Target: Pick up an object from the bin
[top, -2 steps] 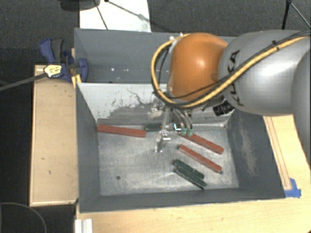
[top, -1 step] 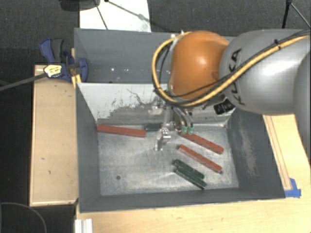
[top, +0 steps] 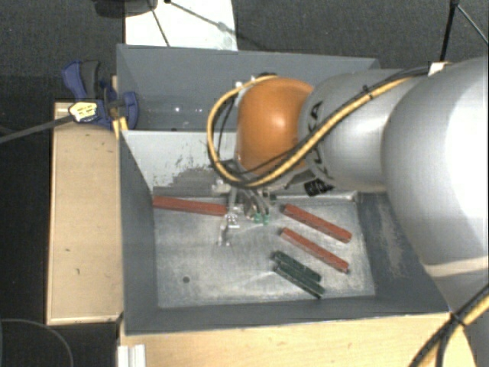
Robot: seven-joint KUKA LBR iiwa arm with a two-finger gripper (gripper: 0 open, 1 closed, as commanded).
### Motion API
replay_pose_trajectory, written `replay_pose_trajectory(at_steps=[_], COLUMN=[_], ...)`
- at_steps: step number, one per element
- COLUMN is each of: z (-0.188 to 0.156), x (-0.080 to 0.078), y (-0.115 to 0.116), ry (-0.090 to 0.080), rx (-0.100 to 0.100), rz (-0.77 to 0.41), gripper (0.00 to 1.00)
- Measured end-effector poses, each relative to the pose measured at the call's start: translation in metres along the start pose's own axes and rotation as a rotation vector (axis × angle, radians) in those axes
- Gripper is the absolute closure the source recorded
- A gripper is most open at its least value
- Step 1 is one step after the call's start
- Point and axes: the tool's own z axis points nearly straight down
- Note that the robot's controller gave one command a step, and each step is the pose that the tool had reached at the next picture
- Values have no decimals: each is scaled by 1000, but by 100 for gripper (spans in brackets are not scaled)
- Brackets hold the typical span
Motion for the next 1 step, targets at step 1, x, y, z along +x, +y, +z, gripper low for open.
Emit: replay_pose_trajectory(at_steps=[1], z=[30], x=[-4], y=[10], ry=[11], rx=[3], rz=[66], gripper=[0])
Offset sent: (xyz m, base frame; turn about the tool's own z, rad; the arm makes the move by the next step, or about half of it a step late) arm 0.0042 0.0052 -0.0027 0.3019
